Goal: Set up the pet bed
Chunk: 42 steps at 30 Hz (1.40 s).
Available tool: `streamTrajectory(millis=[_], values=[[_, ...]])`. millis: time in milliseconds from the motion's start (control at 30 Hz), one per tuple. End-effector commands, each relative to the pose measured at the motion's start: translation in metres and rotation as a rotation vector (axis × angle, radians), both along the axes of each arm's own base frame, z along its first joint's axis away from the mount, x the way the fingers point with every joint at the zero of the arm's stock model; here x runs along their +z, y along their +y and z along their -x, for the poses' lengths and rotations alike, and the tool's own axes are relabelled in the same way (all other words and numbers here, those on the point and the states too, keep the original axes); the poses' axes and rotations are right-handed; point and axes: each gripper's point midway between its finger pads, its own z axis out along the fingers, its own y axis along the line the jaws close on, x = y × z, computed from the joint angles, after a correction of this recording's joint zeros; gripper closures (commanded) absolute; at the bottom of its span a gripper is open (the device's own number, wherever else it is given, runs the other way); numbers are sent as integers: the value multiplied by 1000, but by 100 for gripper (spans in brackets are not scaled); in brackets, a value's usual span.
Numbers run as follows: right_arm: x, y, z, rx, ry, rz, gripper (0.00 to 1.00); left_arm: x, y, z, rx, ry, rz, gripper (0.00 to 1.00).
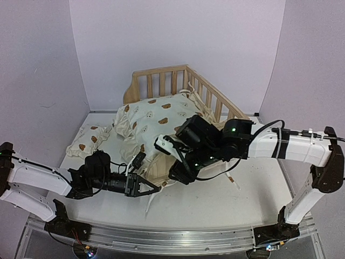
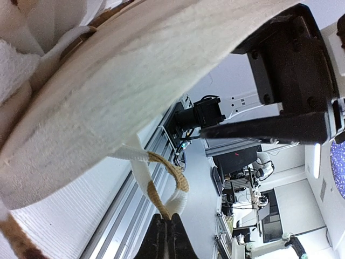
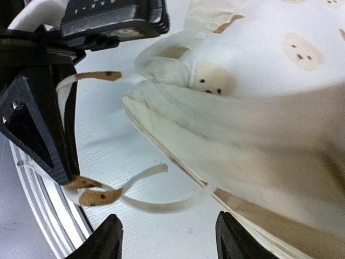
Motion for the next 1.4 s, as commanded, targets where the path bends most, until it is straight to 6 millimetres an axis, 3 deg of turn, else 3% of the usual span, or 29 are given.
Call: streamTrajectory(millis=[0, 100, 200, 267, 367, 433, 633, 833, 1133, 1367], values=[[51, -36, -3, -129, -64, -83, 35, 26, -5, -6, 9, -30, 60, 100], [43, -47, 6, -81, -101, -161, 29, 29, -4, -8, 15, -29, 66, 100], [36, -40, 11, 2, -198, -337, 30, 29, -5, -9, 18, -25, 66, 100], [7, -41, 16, 38, -233, -409, 29, 28, -5, -9, 16, -21, 64, 100], [-7, -33, 21, 86, -300, -557, 27, 27, -5, -10, 15, -17, 61, 100], [-22, -29, 18, 74, -322, -608, 26, 27, -5, -10, 19, -16, 61, 100], [-40, -18, 8, 9, -392, -744, 23, 27, -5, -11, 22, -12, 62, 100], [-35, -1, 6, -3, -471, -824, 23, 30, -6, -11, 15, -15, 66, 100], [-35, 23, 11, 36, -443, -869, 45, 31, -4, -11, 16, -18, 71, 100], [-36, 26, 7, -8, -427, -899, 49, 32, -2, -11, 25, -20, 73, 100]])
